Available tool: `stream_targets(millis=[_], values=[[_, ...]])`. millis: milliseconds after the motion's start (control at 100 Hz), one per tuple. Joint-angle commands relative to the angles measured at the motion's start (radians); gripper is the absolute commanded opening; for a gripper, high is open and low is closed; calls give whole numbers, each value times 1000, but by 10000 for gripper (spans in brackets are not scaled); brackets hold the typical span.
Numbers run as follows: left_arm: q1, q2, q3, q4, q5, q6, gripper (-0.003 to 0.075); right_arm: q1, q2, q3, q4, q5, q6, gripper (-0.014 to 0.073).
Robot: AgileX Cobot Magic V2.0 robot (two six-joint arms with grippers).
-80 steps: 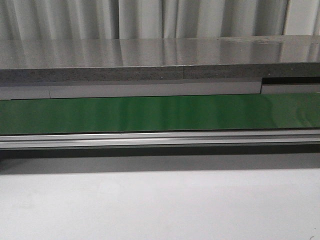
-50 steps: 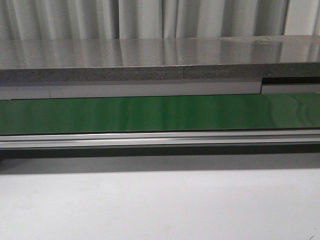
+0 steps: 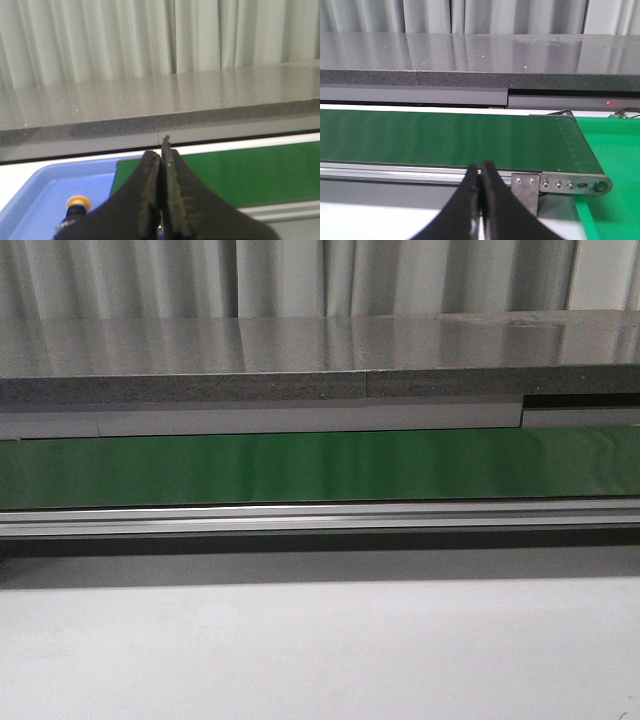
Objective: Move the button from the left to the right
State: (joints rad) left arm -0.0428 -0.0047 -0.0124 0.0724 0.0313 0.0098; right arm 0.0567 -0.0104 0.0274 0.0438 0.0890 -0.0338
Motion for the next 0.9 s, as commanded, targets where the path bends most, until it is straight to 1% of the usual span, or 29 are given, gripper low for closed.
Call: stream_targets(millis=[0,70,180,430,520,640,890], values=[[-9,-8,-79,-2,24,-4,-20,-6,-21,-15,-11,-83,-2,-68],[-9,25,-146,-2,92,-4,-20,-6,-21,-15,-11,-83,-2,-68],[-9,103,-261,-2,163,-4,-20,-6,-21,-15,-11,-83,-2,-68],[-9,398,-499,-37,278,-4,-20,-6,-21,-15,-11,-83,-2,-68],[-9,503,-579,-64,362,-4,-20,-6,-21,-15,-11,-83,-2,-68],[-9,629,-691,-64,474,-4,-20,-6,-21,-15,-11,-83,-2,-68],[-9,825,-835,-72,624,-4,-20,-6,-21,-15,-11,-83,-2,-68]])
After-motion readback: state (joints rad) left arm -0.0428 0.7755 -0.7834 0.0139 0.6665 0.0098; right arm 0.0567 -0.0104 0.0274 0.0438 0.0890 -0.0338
